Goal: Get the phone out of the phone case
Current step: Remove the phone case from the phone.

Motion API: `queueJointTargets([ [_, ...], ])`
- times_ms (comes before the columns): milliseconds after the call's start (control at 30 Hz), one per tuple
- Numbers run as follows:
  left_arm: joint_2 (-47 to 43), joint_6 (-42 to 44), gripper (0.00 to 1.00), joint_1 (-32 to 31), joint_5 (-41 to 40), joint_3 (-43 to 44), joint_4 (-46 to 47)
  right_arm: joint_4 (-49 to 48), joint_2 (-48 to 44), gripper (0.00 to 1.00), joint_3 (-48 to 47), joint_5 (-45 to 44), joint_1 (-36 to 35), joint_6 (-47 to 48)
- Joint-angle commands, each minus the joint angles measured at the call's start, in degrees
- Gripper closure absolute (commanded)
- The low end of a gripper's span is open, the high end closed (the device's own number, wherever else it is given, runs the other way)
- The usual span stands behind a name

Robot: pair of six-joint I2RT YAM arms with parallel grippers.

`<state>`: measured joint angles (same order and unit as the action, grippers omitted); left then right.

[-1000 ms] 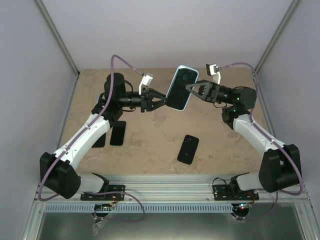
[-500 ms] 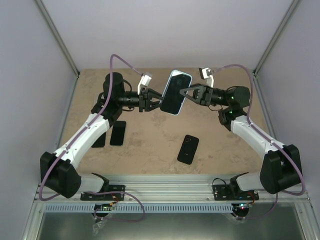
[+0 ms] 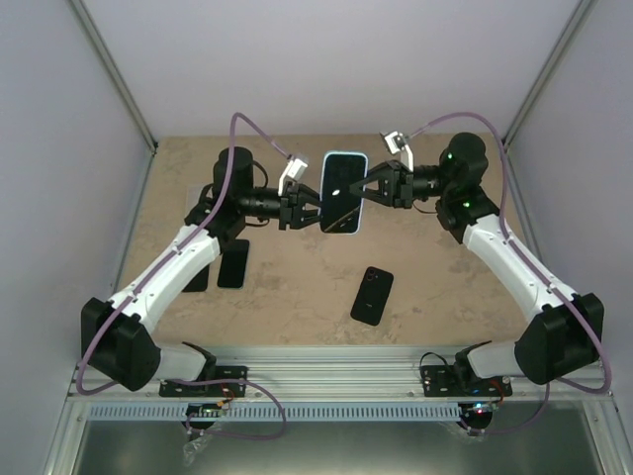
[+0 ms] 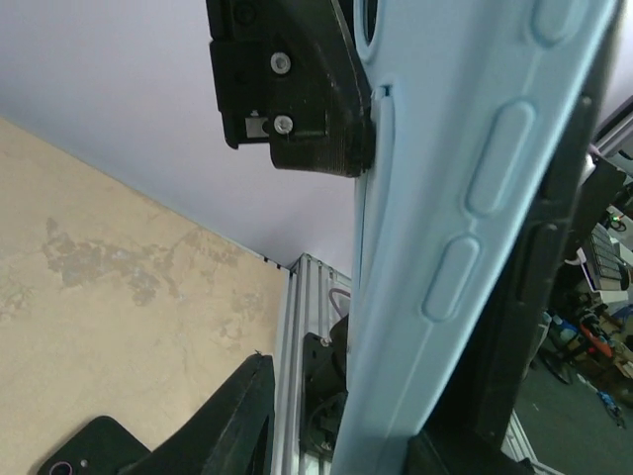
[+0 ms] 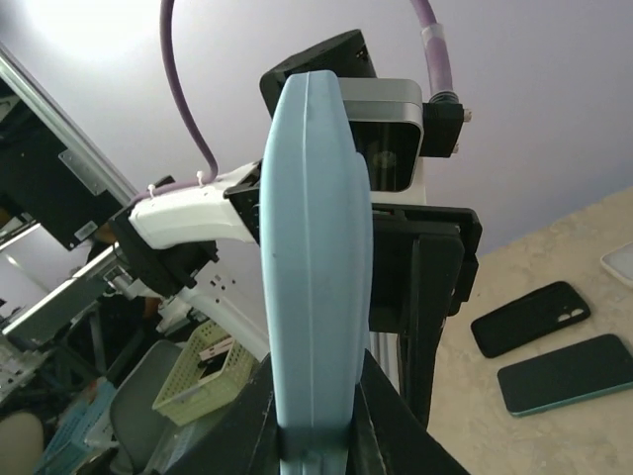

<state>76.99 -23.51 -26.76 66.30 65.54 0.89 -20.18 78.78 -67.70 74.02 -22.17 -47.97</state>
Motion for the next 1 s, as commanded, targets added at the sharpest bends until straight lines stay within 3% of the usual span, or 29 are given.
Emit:
queueJointTargets([
  [0,1.2,0.9,0.70,-3.8,-5.7,0.9,2.7,13.0,2.8,0.99,-0.4,11.0,-6.9,7.7],
  [200,0.6,0.2,0.75,-3.9,-4.9,0.8,3.8,13.6,4.1,0.99,0.6,10.5,-8.1,6.9],
  [467,-0.8,-7.2,0.98,-3.8,-4.9,-5.2,11.9,12.8,6.3,0.99,-1.0,9.4,-6.9,5.3],
  [633,-1.8,-12.1,1.00,-2.8,-5.7,-8.8,15.8,13.2,6.4,0.87,-0.8,6.5,-3.3,4.9],
  [800,-1.7,-19.4,1.00,-0.3,-7.9,-11.6,21.2,16.5,6.2,0.60,-2.7,2.7,1.1,7.7],
  [967,-0.7,-23.0,1.00,1.0,-9.9,-12.6,22.6,26.5,5.8,0.38,-8.2,-2.3,2.2,17.7],
])
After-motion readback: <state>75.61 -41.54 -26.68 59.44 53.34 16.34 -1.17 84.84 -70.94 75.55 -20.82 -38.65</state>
